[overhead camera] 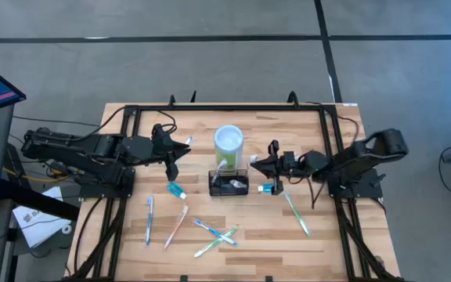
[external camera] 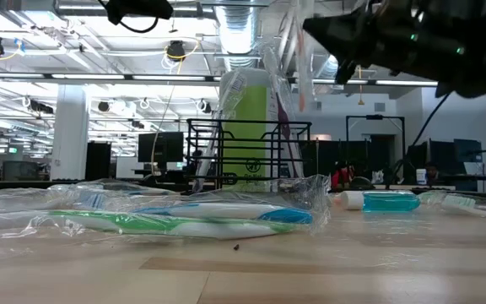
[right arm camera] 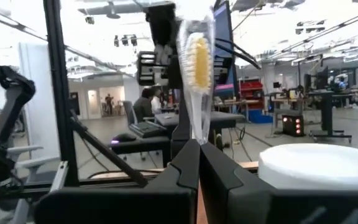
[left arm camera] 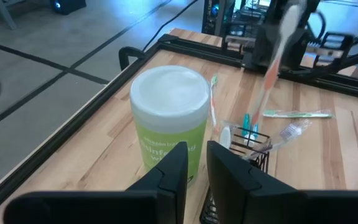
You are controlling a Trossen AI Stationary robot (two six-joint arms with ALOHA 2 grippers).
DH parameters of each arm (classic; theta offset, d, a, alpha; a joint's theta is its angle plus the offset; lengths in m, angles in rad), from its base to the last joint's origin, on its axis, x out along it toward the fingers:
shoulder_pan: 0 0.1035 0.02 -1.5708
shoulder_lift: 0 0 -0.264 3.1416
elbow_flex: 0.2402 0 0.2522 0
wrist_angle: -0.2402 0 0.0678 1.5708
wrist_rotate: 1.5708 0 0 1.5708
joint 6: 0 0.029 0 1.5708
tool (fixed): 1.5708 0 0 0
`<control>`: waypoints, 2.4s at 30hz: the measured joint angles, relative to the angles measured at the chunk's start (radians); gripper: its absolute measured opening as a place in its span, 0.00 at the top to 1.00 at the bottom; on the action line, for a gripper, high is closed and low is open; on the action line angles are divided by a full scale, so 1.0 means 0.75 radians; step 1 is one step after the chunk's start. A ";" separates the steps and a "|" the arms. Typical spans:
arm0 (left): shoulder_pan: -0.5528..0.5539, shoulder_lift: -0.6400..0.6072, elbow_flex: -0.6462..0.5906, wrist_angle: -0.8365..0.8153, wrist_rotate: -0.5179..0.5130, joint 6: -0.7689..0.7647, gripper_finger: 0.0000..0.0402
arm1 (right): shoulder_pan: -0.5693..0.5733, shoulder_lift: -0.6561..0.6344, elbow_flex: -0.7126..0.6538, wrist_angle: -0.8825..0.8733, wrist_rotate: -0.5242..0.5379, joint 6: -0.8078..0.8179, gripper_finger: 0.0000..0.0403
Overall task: Pick & Place toothbrushing station
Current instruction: Put the top right orange toothbrush into the wire organizer
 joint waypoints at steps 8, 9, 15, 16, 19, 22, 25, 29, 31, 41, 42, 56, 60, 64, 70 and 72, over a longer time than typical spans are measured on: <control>0.000 0.000 0.000 0.003 0.001 0.003 0.87 | -0.016 0.164 0.069 0.042 0.001 0.037 1.00; 0.000 0.000 0.000 0.004 0.001 0.003 0.87 | -0.015 0.172 0.090 0.049 0.000 0.030 1.00; 0.000 0.000 -0.015 0.012 0.001 0.003 0.87 | -0.017 0.180 0.094 0.026 -0.004 0.008 1.00; 0.000 0.000 -0.024 0.011 0.002 0.003 0.87 | -0.016 0.180 0.092 0.024 -0.004 0.006 1.00; 0.000 0.000 -0.052 0.017 0.002 0.002 0.87 | -0.014 0.180 0.093 0.017 -0.004 0.004 1.00; 0.000 0.000 -0.068 0.022 0.003 -0.002 0.87 | -0.014 0.213 0.093 0.031 -0.004 0.004 1.00; 0.000 0.000 -0.068 0.039 0.002 -0.006 0.87 | -0.015 0.264 0.093 0.048 0.000 0.030 1.00; 0.000 0.001 -0.068 0.049 0.003 -0.005 0.87 | -0.015 0.331 0.098 0.048 0.002 0.053 1.00; 0.000 0.000 -0.068 0.051 0.002 -0.003 0.87 | -0.015 0.341 0.101 0.048 0.004 0.061 1.00; 0.000 0.001 -0.068 0.066 0.002 -0.003 0.87 | 0.007 0.352 0.098 0.048 0.006 0.056 1.00; 0.000 0.000 -0.068 0.067 0.002 -0.003 0.87 | 0.012 0.352 0.098 0.048 0.006 0.055 1.00; 0.000 0.000 -0.068 0.078 0.002 -0.003 0.87 | 0.021 0.358 0.098 -0.013 0.021 0.054 1.00; 0.000 0.000 -0.068 0.080 0.002 -0.003 0.87 | 0.021 0.453 0.096 0.041 0.039 0.084 1.00; 0.000 0.000 -0.068 0.084 0.002 -0.003 0.87 | 0.020 0.505 0.104 0.048 0.083 0.119 1.00; 0.000 0.000 -0.068 0.092 0.003 -0.003 0.87 | 0.020 0.493 0.096 0.049 0.081 0.110 1.00; 0.000 0.000 -0.068 0.099 0.003 -0.003 0.87 | 0.020 0.497 0.094 0.047 0.077 0.110 1.00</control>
